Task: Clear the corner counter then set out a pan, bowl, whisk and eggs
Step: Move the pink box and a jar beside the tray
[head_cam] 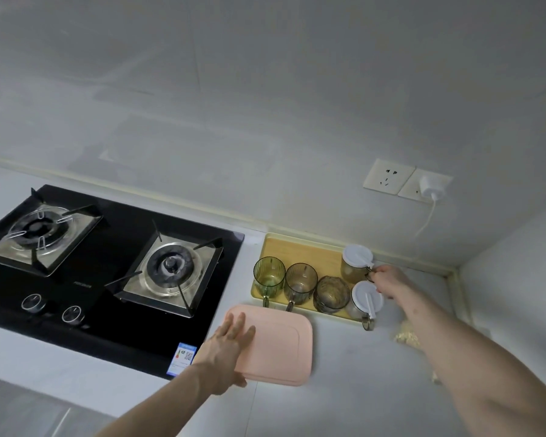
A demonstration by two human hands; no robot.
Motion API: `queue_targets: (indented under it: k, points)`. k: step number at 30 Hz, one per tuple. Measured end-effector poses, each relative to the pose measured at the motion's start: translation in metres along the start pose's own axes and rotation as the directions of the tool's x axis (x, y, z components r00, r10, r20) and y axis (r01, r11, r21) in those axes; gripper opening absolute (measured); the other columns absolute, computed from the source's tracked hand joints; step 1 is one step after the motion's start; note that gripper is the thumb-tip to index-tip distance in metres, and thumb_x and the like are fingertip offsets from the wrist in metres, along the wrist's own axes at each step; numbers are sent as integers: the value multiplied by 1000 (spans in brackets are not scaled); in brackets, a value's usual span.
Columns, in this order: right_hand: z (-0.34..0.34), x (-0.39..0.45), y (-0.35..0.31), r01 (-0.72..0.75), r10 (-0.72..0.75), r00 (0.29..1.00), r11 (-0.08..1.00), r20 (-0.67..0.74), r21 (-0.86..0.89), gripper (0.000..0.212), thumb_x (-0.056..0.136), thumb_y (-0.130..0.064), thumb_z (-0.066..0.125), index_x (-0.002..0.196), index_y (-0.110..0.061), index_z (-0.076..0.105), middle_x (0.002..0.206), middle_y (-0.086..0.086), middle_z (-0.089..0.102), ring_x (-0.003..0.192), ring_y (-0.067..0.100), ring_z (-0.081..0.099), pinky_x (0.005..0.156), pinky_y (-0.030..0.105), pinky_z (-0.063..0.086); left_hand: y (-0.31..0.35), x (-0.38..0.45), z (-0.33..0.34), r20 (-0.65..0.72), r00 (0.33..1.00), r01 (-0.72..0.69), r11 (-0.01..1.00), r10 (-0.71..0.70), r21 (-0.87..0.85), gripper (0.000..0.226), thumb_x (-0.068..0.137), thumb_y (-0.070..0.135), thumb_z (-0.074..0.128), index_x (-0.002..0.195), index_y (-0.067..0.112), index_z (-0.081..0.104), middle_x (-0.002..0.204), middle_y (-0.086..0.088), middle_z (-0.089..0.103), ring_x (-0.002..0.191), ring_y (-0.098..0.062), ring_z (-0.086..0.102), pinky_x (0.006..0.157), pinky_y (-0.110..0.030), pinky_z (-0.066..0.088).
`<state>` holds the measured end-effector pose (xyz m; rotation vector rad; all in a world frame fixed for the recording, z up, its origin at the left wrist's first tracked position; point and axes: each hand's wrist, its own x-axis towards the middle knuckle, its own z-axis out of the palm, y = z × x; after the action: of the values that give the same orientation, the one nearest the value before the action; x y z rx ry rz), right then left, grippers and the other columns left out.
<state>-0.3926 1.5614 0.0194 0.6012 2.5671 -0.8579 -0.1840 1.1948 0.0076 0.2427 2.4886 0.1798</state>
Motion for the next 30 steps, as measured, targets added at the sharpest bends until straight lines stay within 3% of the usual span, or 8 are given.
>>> queue_targets:
  k: [7,12,18,22,26,30]
  points:
    - [11,15,0,-34,35,999,993,5,-110,23,97,-19,56,113,-13,72,93,13,65,63,26,55,50,23,37,1,3,3,10,1000,21,1000,-21,-11,109,90,42,73,161,31,-9,165,-1,-30,154,-28,-23,127,-48,13]
    - [9,17,0,-43,39,999,980,-29,-193,29,98,-19,54,119,-9,71,117,17,70,90,32,63,72,29,46,1,3,4,8,1000,22,1000,-22,-18,109,90,42,73,161,31,-8,166,-2,-29,154,-28,-23,127,-48,10]
    - [7,16,8,-69,61,997,964,-40,-257,32,100,-19,52,123,-7,70,114,16,70,84,28,54,72,29,42,0,3,3,9,1000,10,1000,-10,-1,110,90,43,73,161,30,-9,166,-2,-29,154,-28,-23,127,-47,14]
    - [6,7,9,-74,66,996,987,-65,-141,31,98,-21,56,122,-8,71,121,18,70,89,30,58,80,32,48,0,3,3,6,1000,5,1000,-5,5,110,89,44,73,161,29,-9,166,-3,-29,154,-28,-24,127,-46,15]
    - [11,-34,2,8,24,976,989,-217,146,37,96,-8,51,132,-11,59,136,12,60,123,33,57,96,36,44,-1,3,4,1,1000,1,1000,-1,10,110,89,44,73,161,29,-9,166,-3,-29,154,-27,-23,127,-46,14]
    - [34,-99,-3,262,-176,924,938,-341,225,42,90,1,48,121,-25,61,122,-4,58,100,17,58,88,33,45,0,2,5,-6,1000,-1,1000,1,3,110,89,44,73,161,29,-9,166,-2,-29,154,-27,-23,128,-45,14]
